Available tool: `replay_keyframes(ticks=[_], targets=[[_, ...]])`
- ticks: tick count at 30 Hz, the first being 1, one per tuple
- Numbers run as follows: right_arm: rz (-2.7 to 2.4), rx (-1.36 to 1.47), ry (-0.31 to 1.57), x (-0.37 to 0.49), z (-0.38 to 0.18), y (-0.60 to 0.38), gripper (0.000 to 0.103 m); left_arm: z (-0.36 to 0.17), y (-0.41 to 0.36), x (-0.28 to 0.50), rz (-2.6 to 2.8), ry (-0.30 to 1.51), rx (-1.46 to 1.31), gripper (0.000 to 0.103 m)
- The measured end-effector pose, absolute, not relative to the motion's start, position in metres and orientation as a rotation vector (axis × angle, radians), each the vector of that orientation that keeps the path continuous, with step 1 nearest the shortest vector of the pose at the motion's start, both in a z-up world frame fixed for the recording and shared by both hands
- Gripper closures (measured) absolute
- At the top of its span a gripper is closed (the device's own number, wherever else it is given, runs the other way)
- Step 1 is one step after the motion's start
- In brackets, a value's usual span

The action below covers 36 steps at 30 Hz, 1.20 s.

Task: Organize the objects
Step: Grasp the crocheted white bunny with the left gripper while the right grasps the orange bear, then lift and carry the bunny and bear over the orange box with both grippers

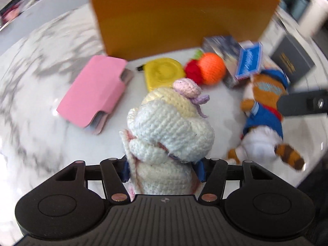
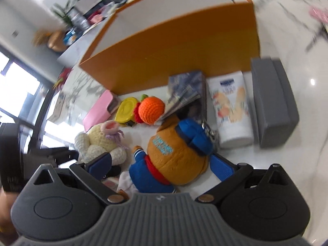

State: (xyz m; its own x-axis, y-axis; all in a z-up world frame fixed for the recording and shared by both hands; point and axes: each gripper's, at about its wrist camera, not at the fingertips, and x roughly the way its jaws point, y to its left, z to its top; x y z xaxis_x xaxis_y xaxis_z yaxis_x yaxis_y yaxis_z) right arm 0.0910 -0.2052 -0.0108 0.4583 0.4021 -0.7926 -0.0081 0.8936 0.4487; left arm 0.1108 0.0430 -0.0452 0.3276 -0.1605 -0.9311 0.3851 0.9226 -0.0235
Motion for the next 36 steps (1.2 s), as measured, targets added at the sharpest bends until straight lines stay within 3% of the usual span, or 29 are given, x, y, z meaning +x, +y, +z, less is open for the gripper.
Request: replay_keyframes(ticks=[9,15,25,26,28,36], targets=[[0.075,0.491,1.080,0.096,-0.034,-0.185,0.001,-0.040,0.045,0.105,-0.154,1.137,0.094,0.036],[0.020,0.350,1.077,0.103,-0.033,-0.163,0.001,-0.039,0.041,0.098,-0.105,1.104,0.053,0.035],[-0.049,0.348,0.966,0.095,-0.038,-0.158,0.001,-0.038,0.040,0.092,-0.097,1.075,0.043,0.034],[-0.049,0.306,0.972,0.095,-0.038,-0.153,0.002,-0.039,0.040,0.093,-0.098,1.073,0.044,0.034],[-0.067,0.210,0.974,0.094,-0.038,-0.143,0.017,-0.039,0.039,0.093,-0.098,1.072,0.044,0.034],[-0.006,0.167,0.976,0.088,-0.036,-0.143,0.031,-0.038,0.043,0.092,-0.101,1.077,0.020,0.039]])
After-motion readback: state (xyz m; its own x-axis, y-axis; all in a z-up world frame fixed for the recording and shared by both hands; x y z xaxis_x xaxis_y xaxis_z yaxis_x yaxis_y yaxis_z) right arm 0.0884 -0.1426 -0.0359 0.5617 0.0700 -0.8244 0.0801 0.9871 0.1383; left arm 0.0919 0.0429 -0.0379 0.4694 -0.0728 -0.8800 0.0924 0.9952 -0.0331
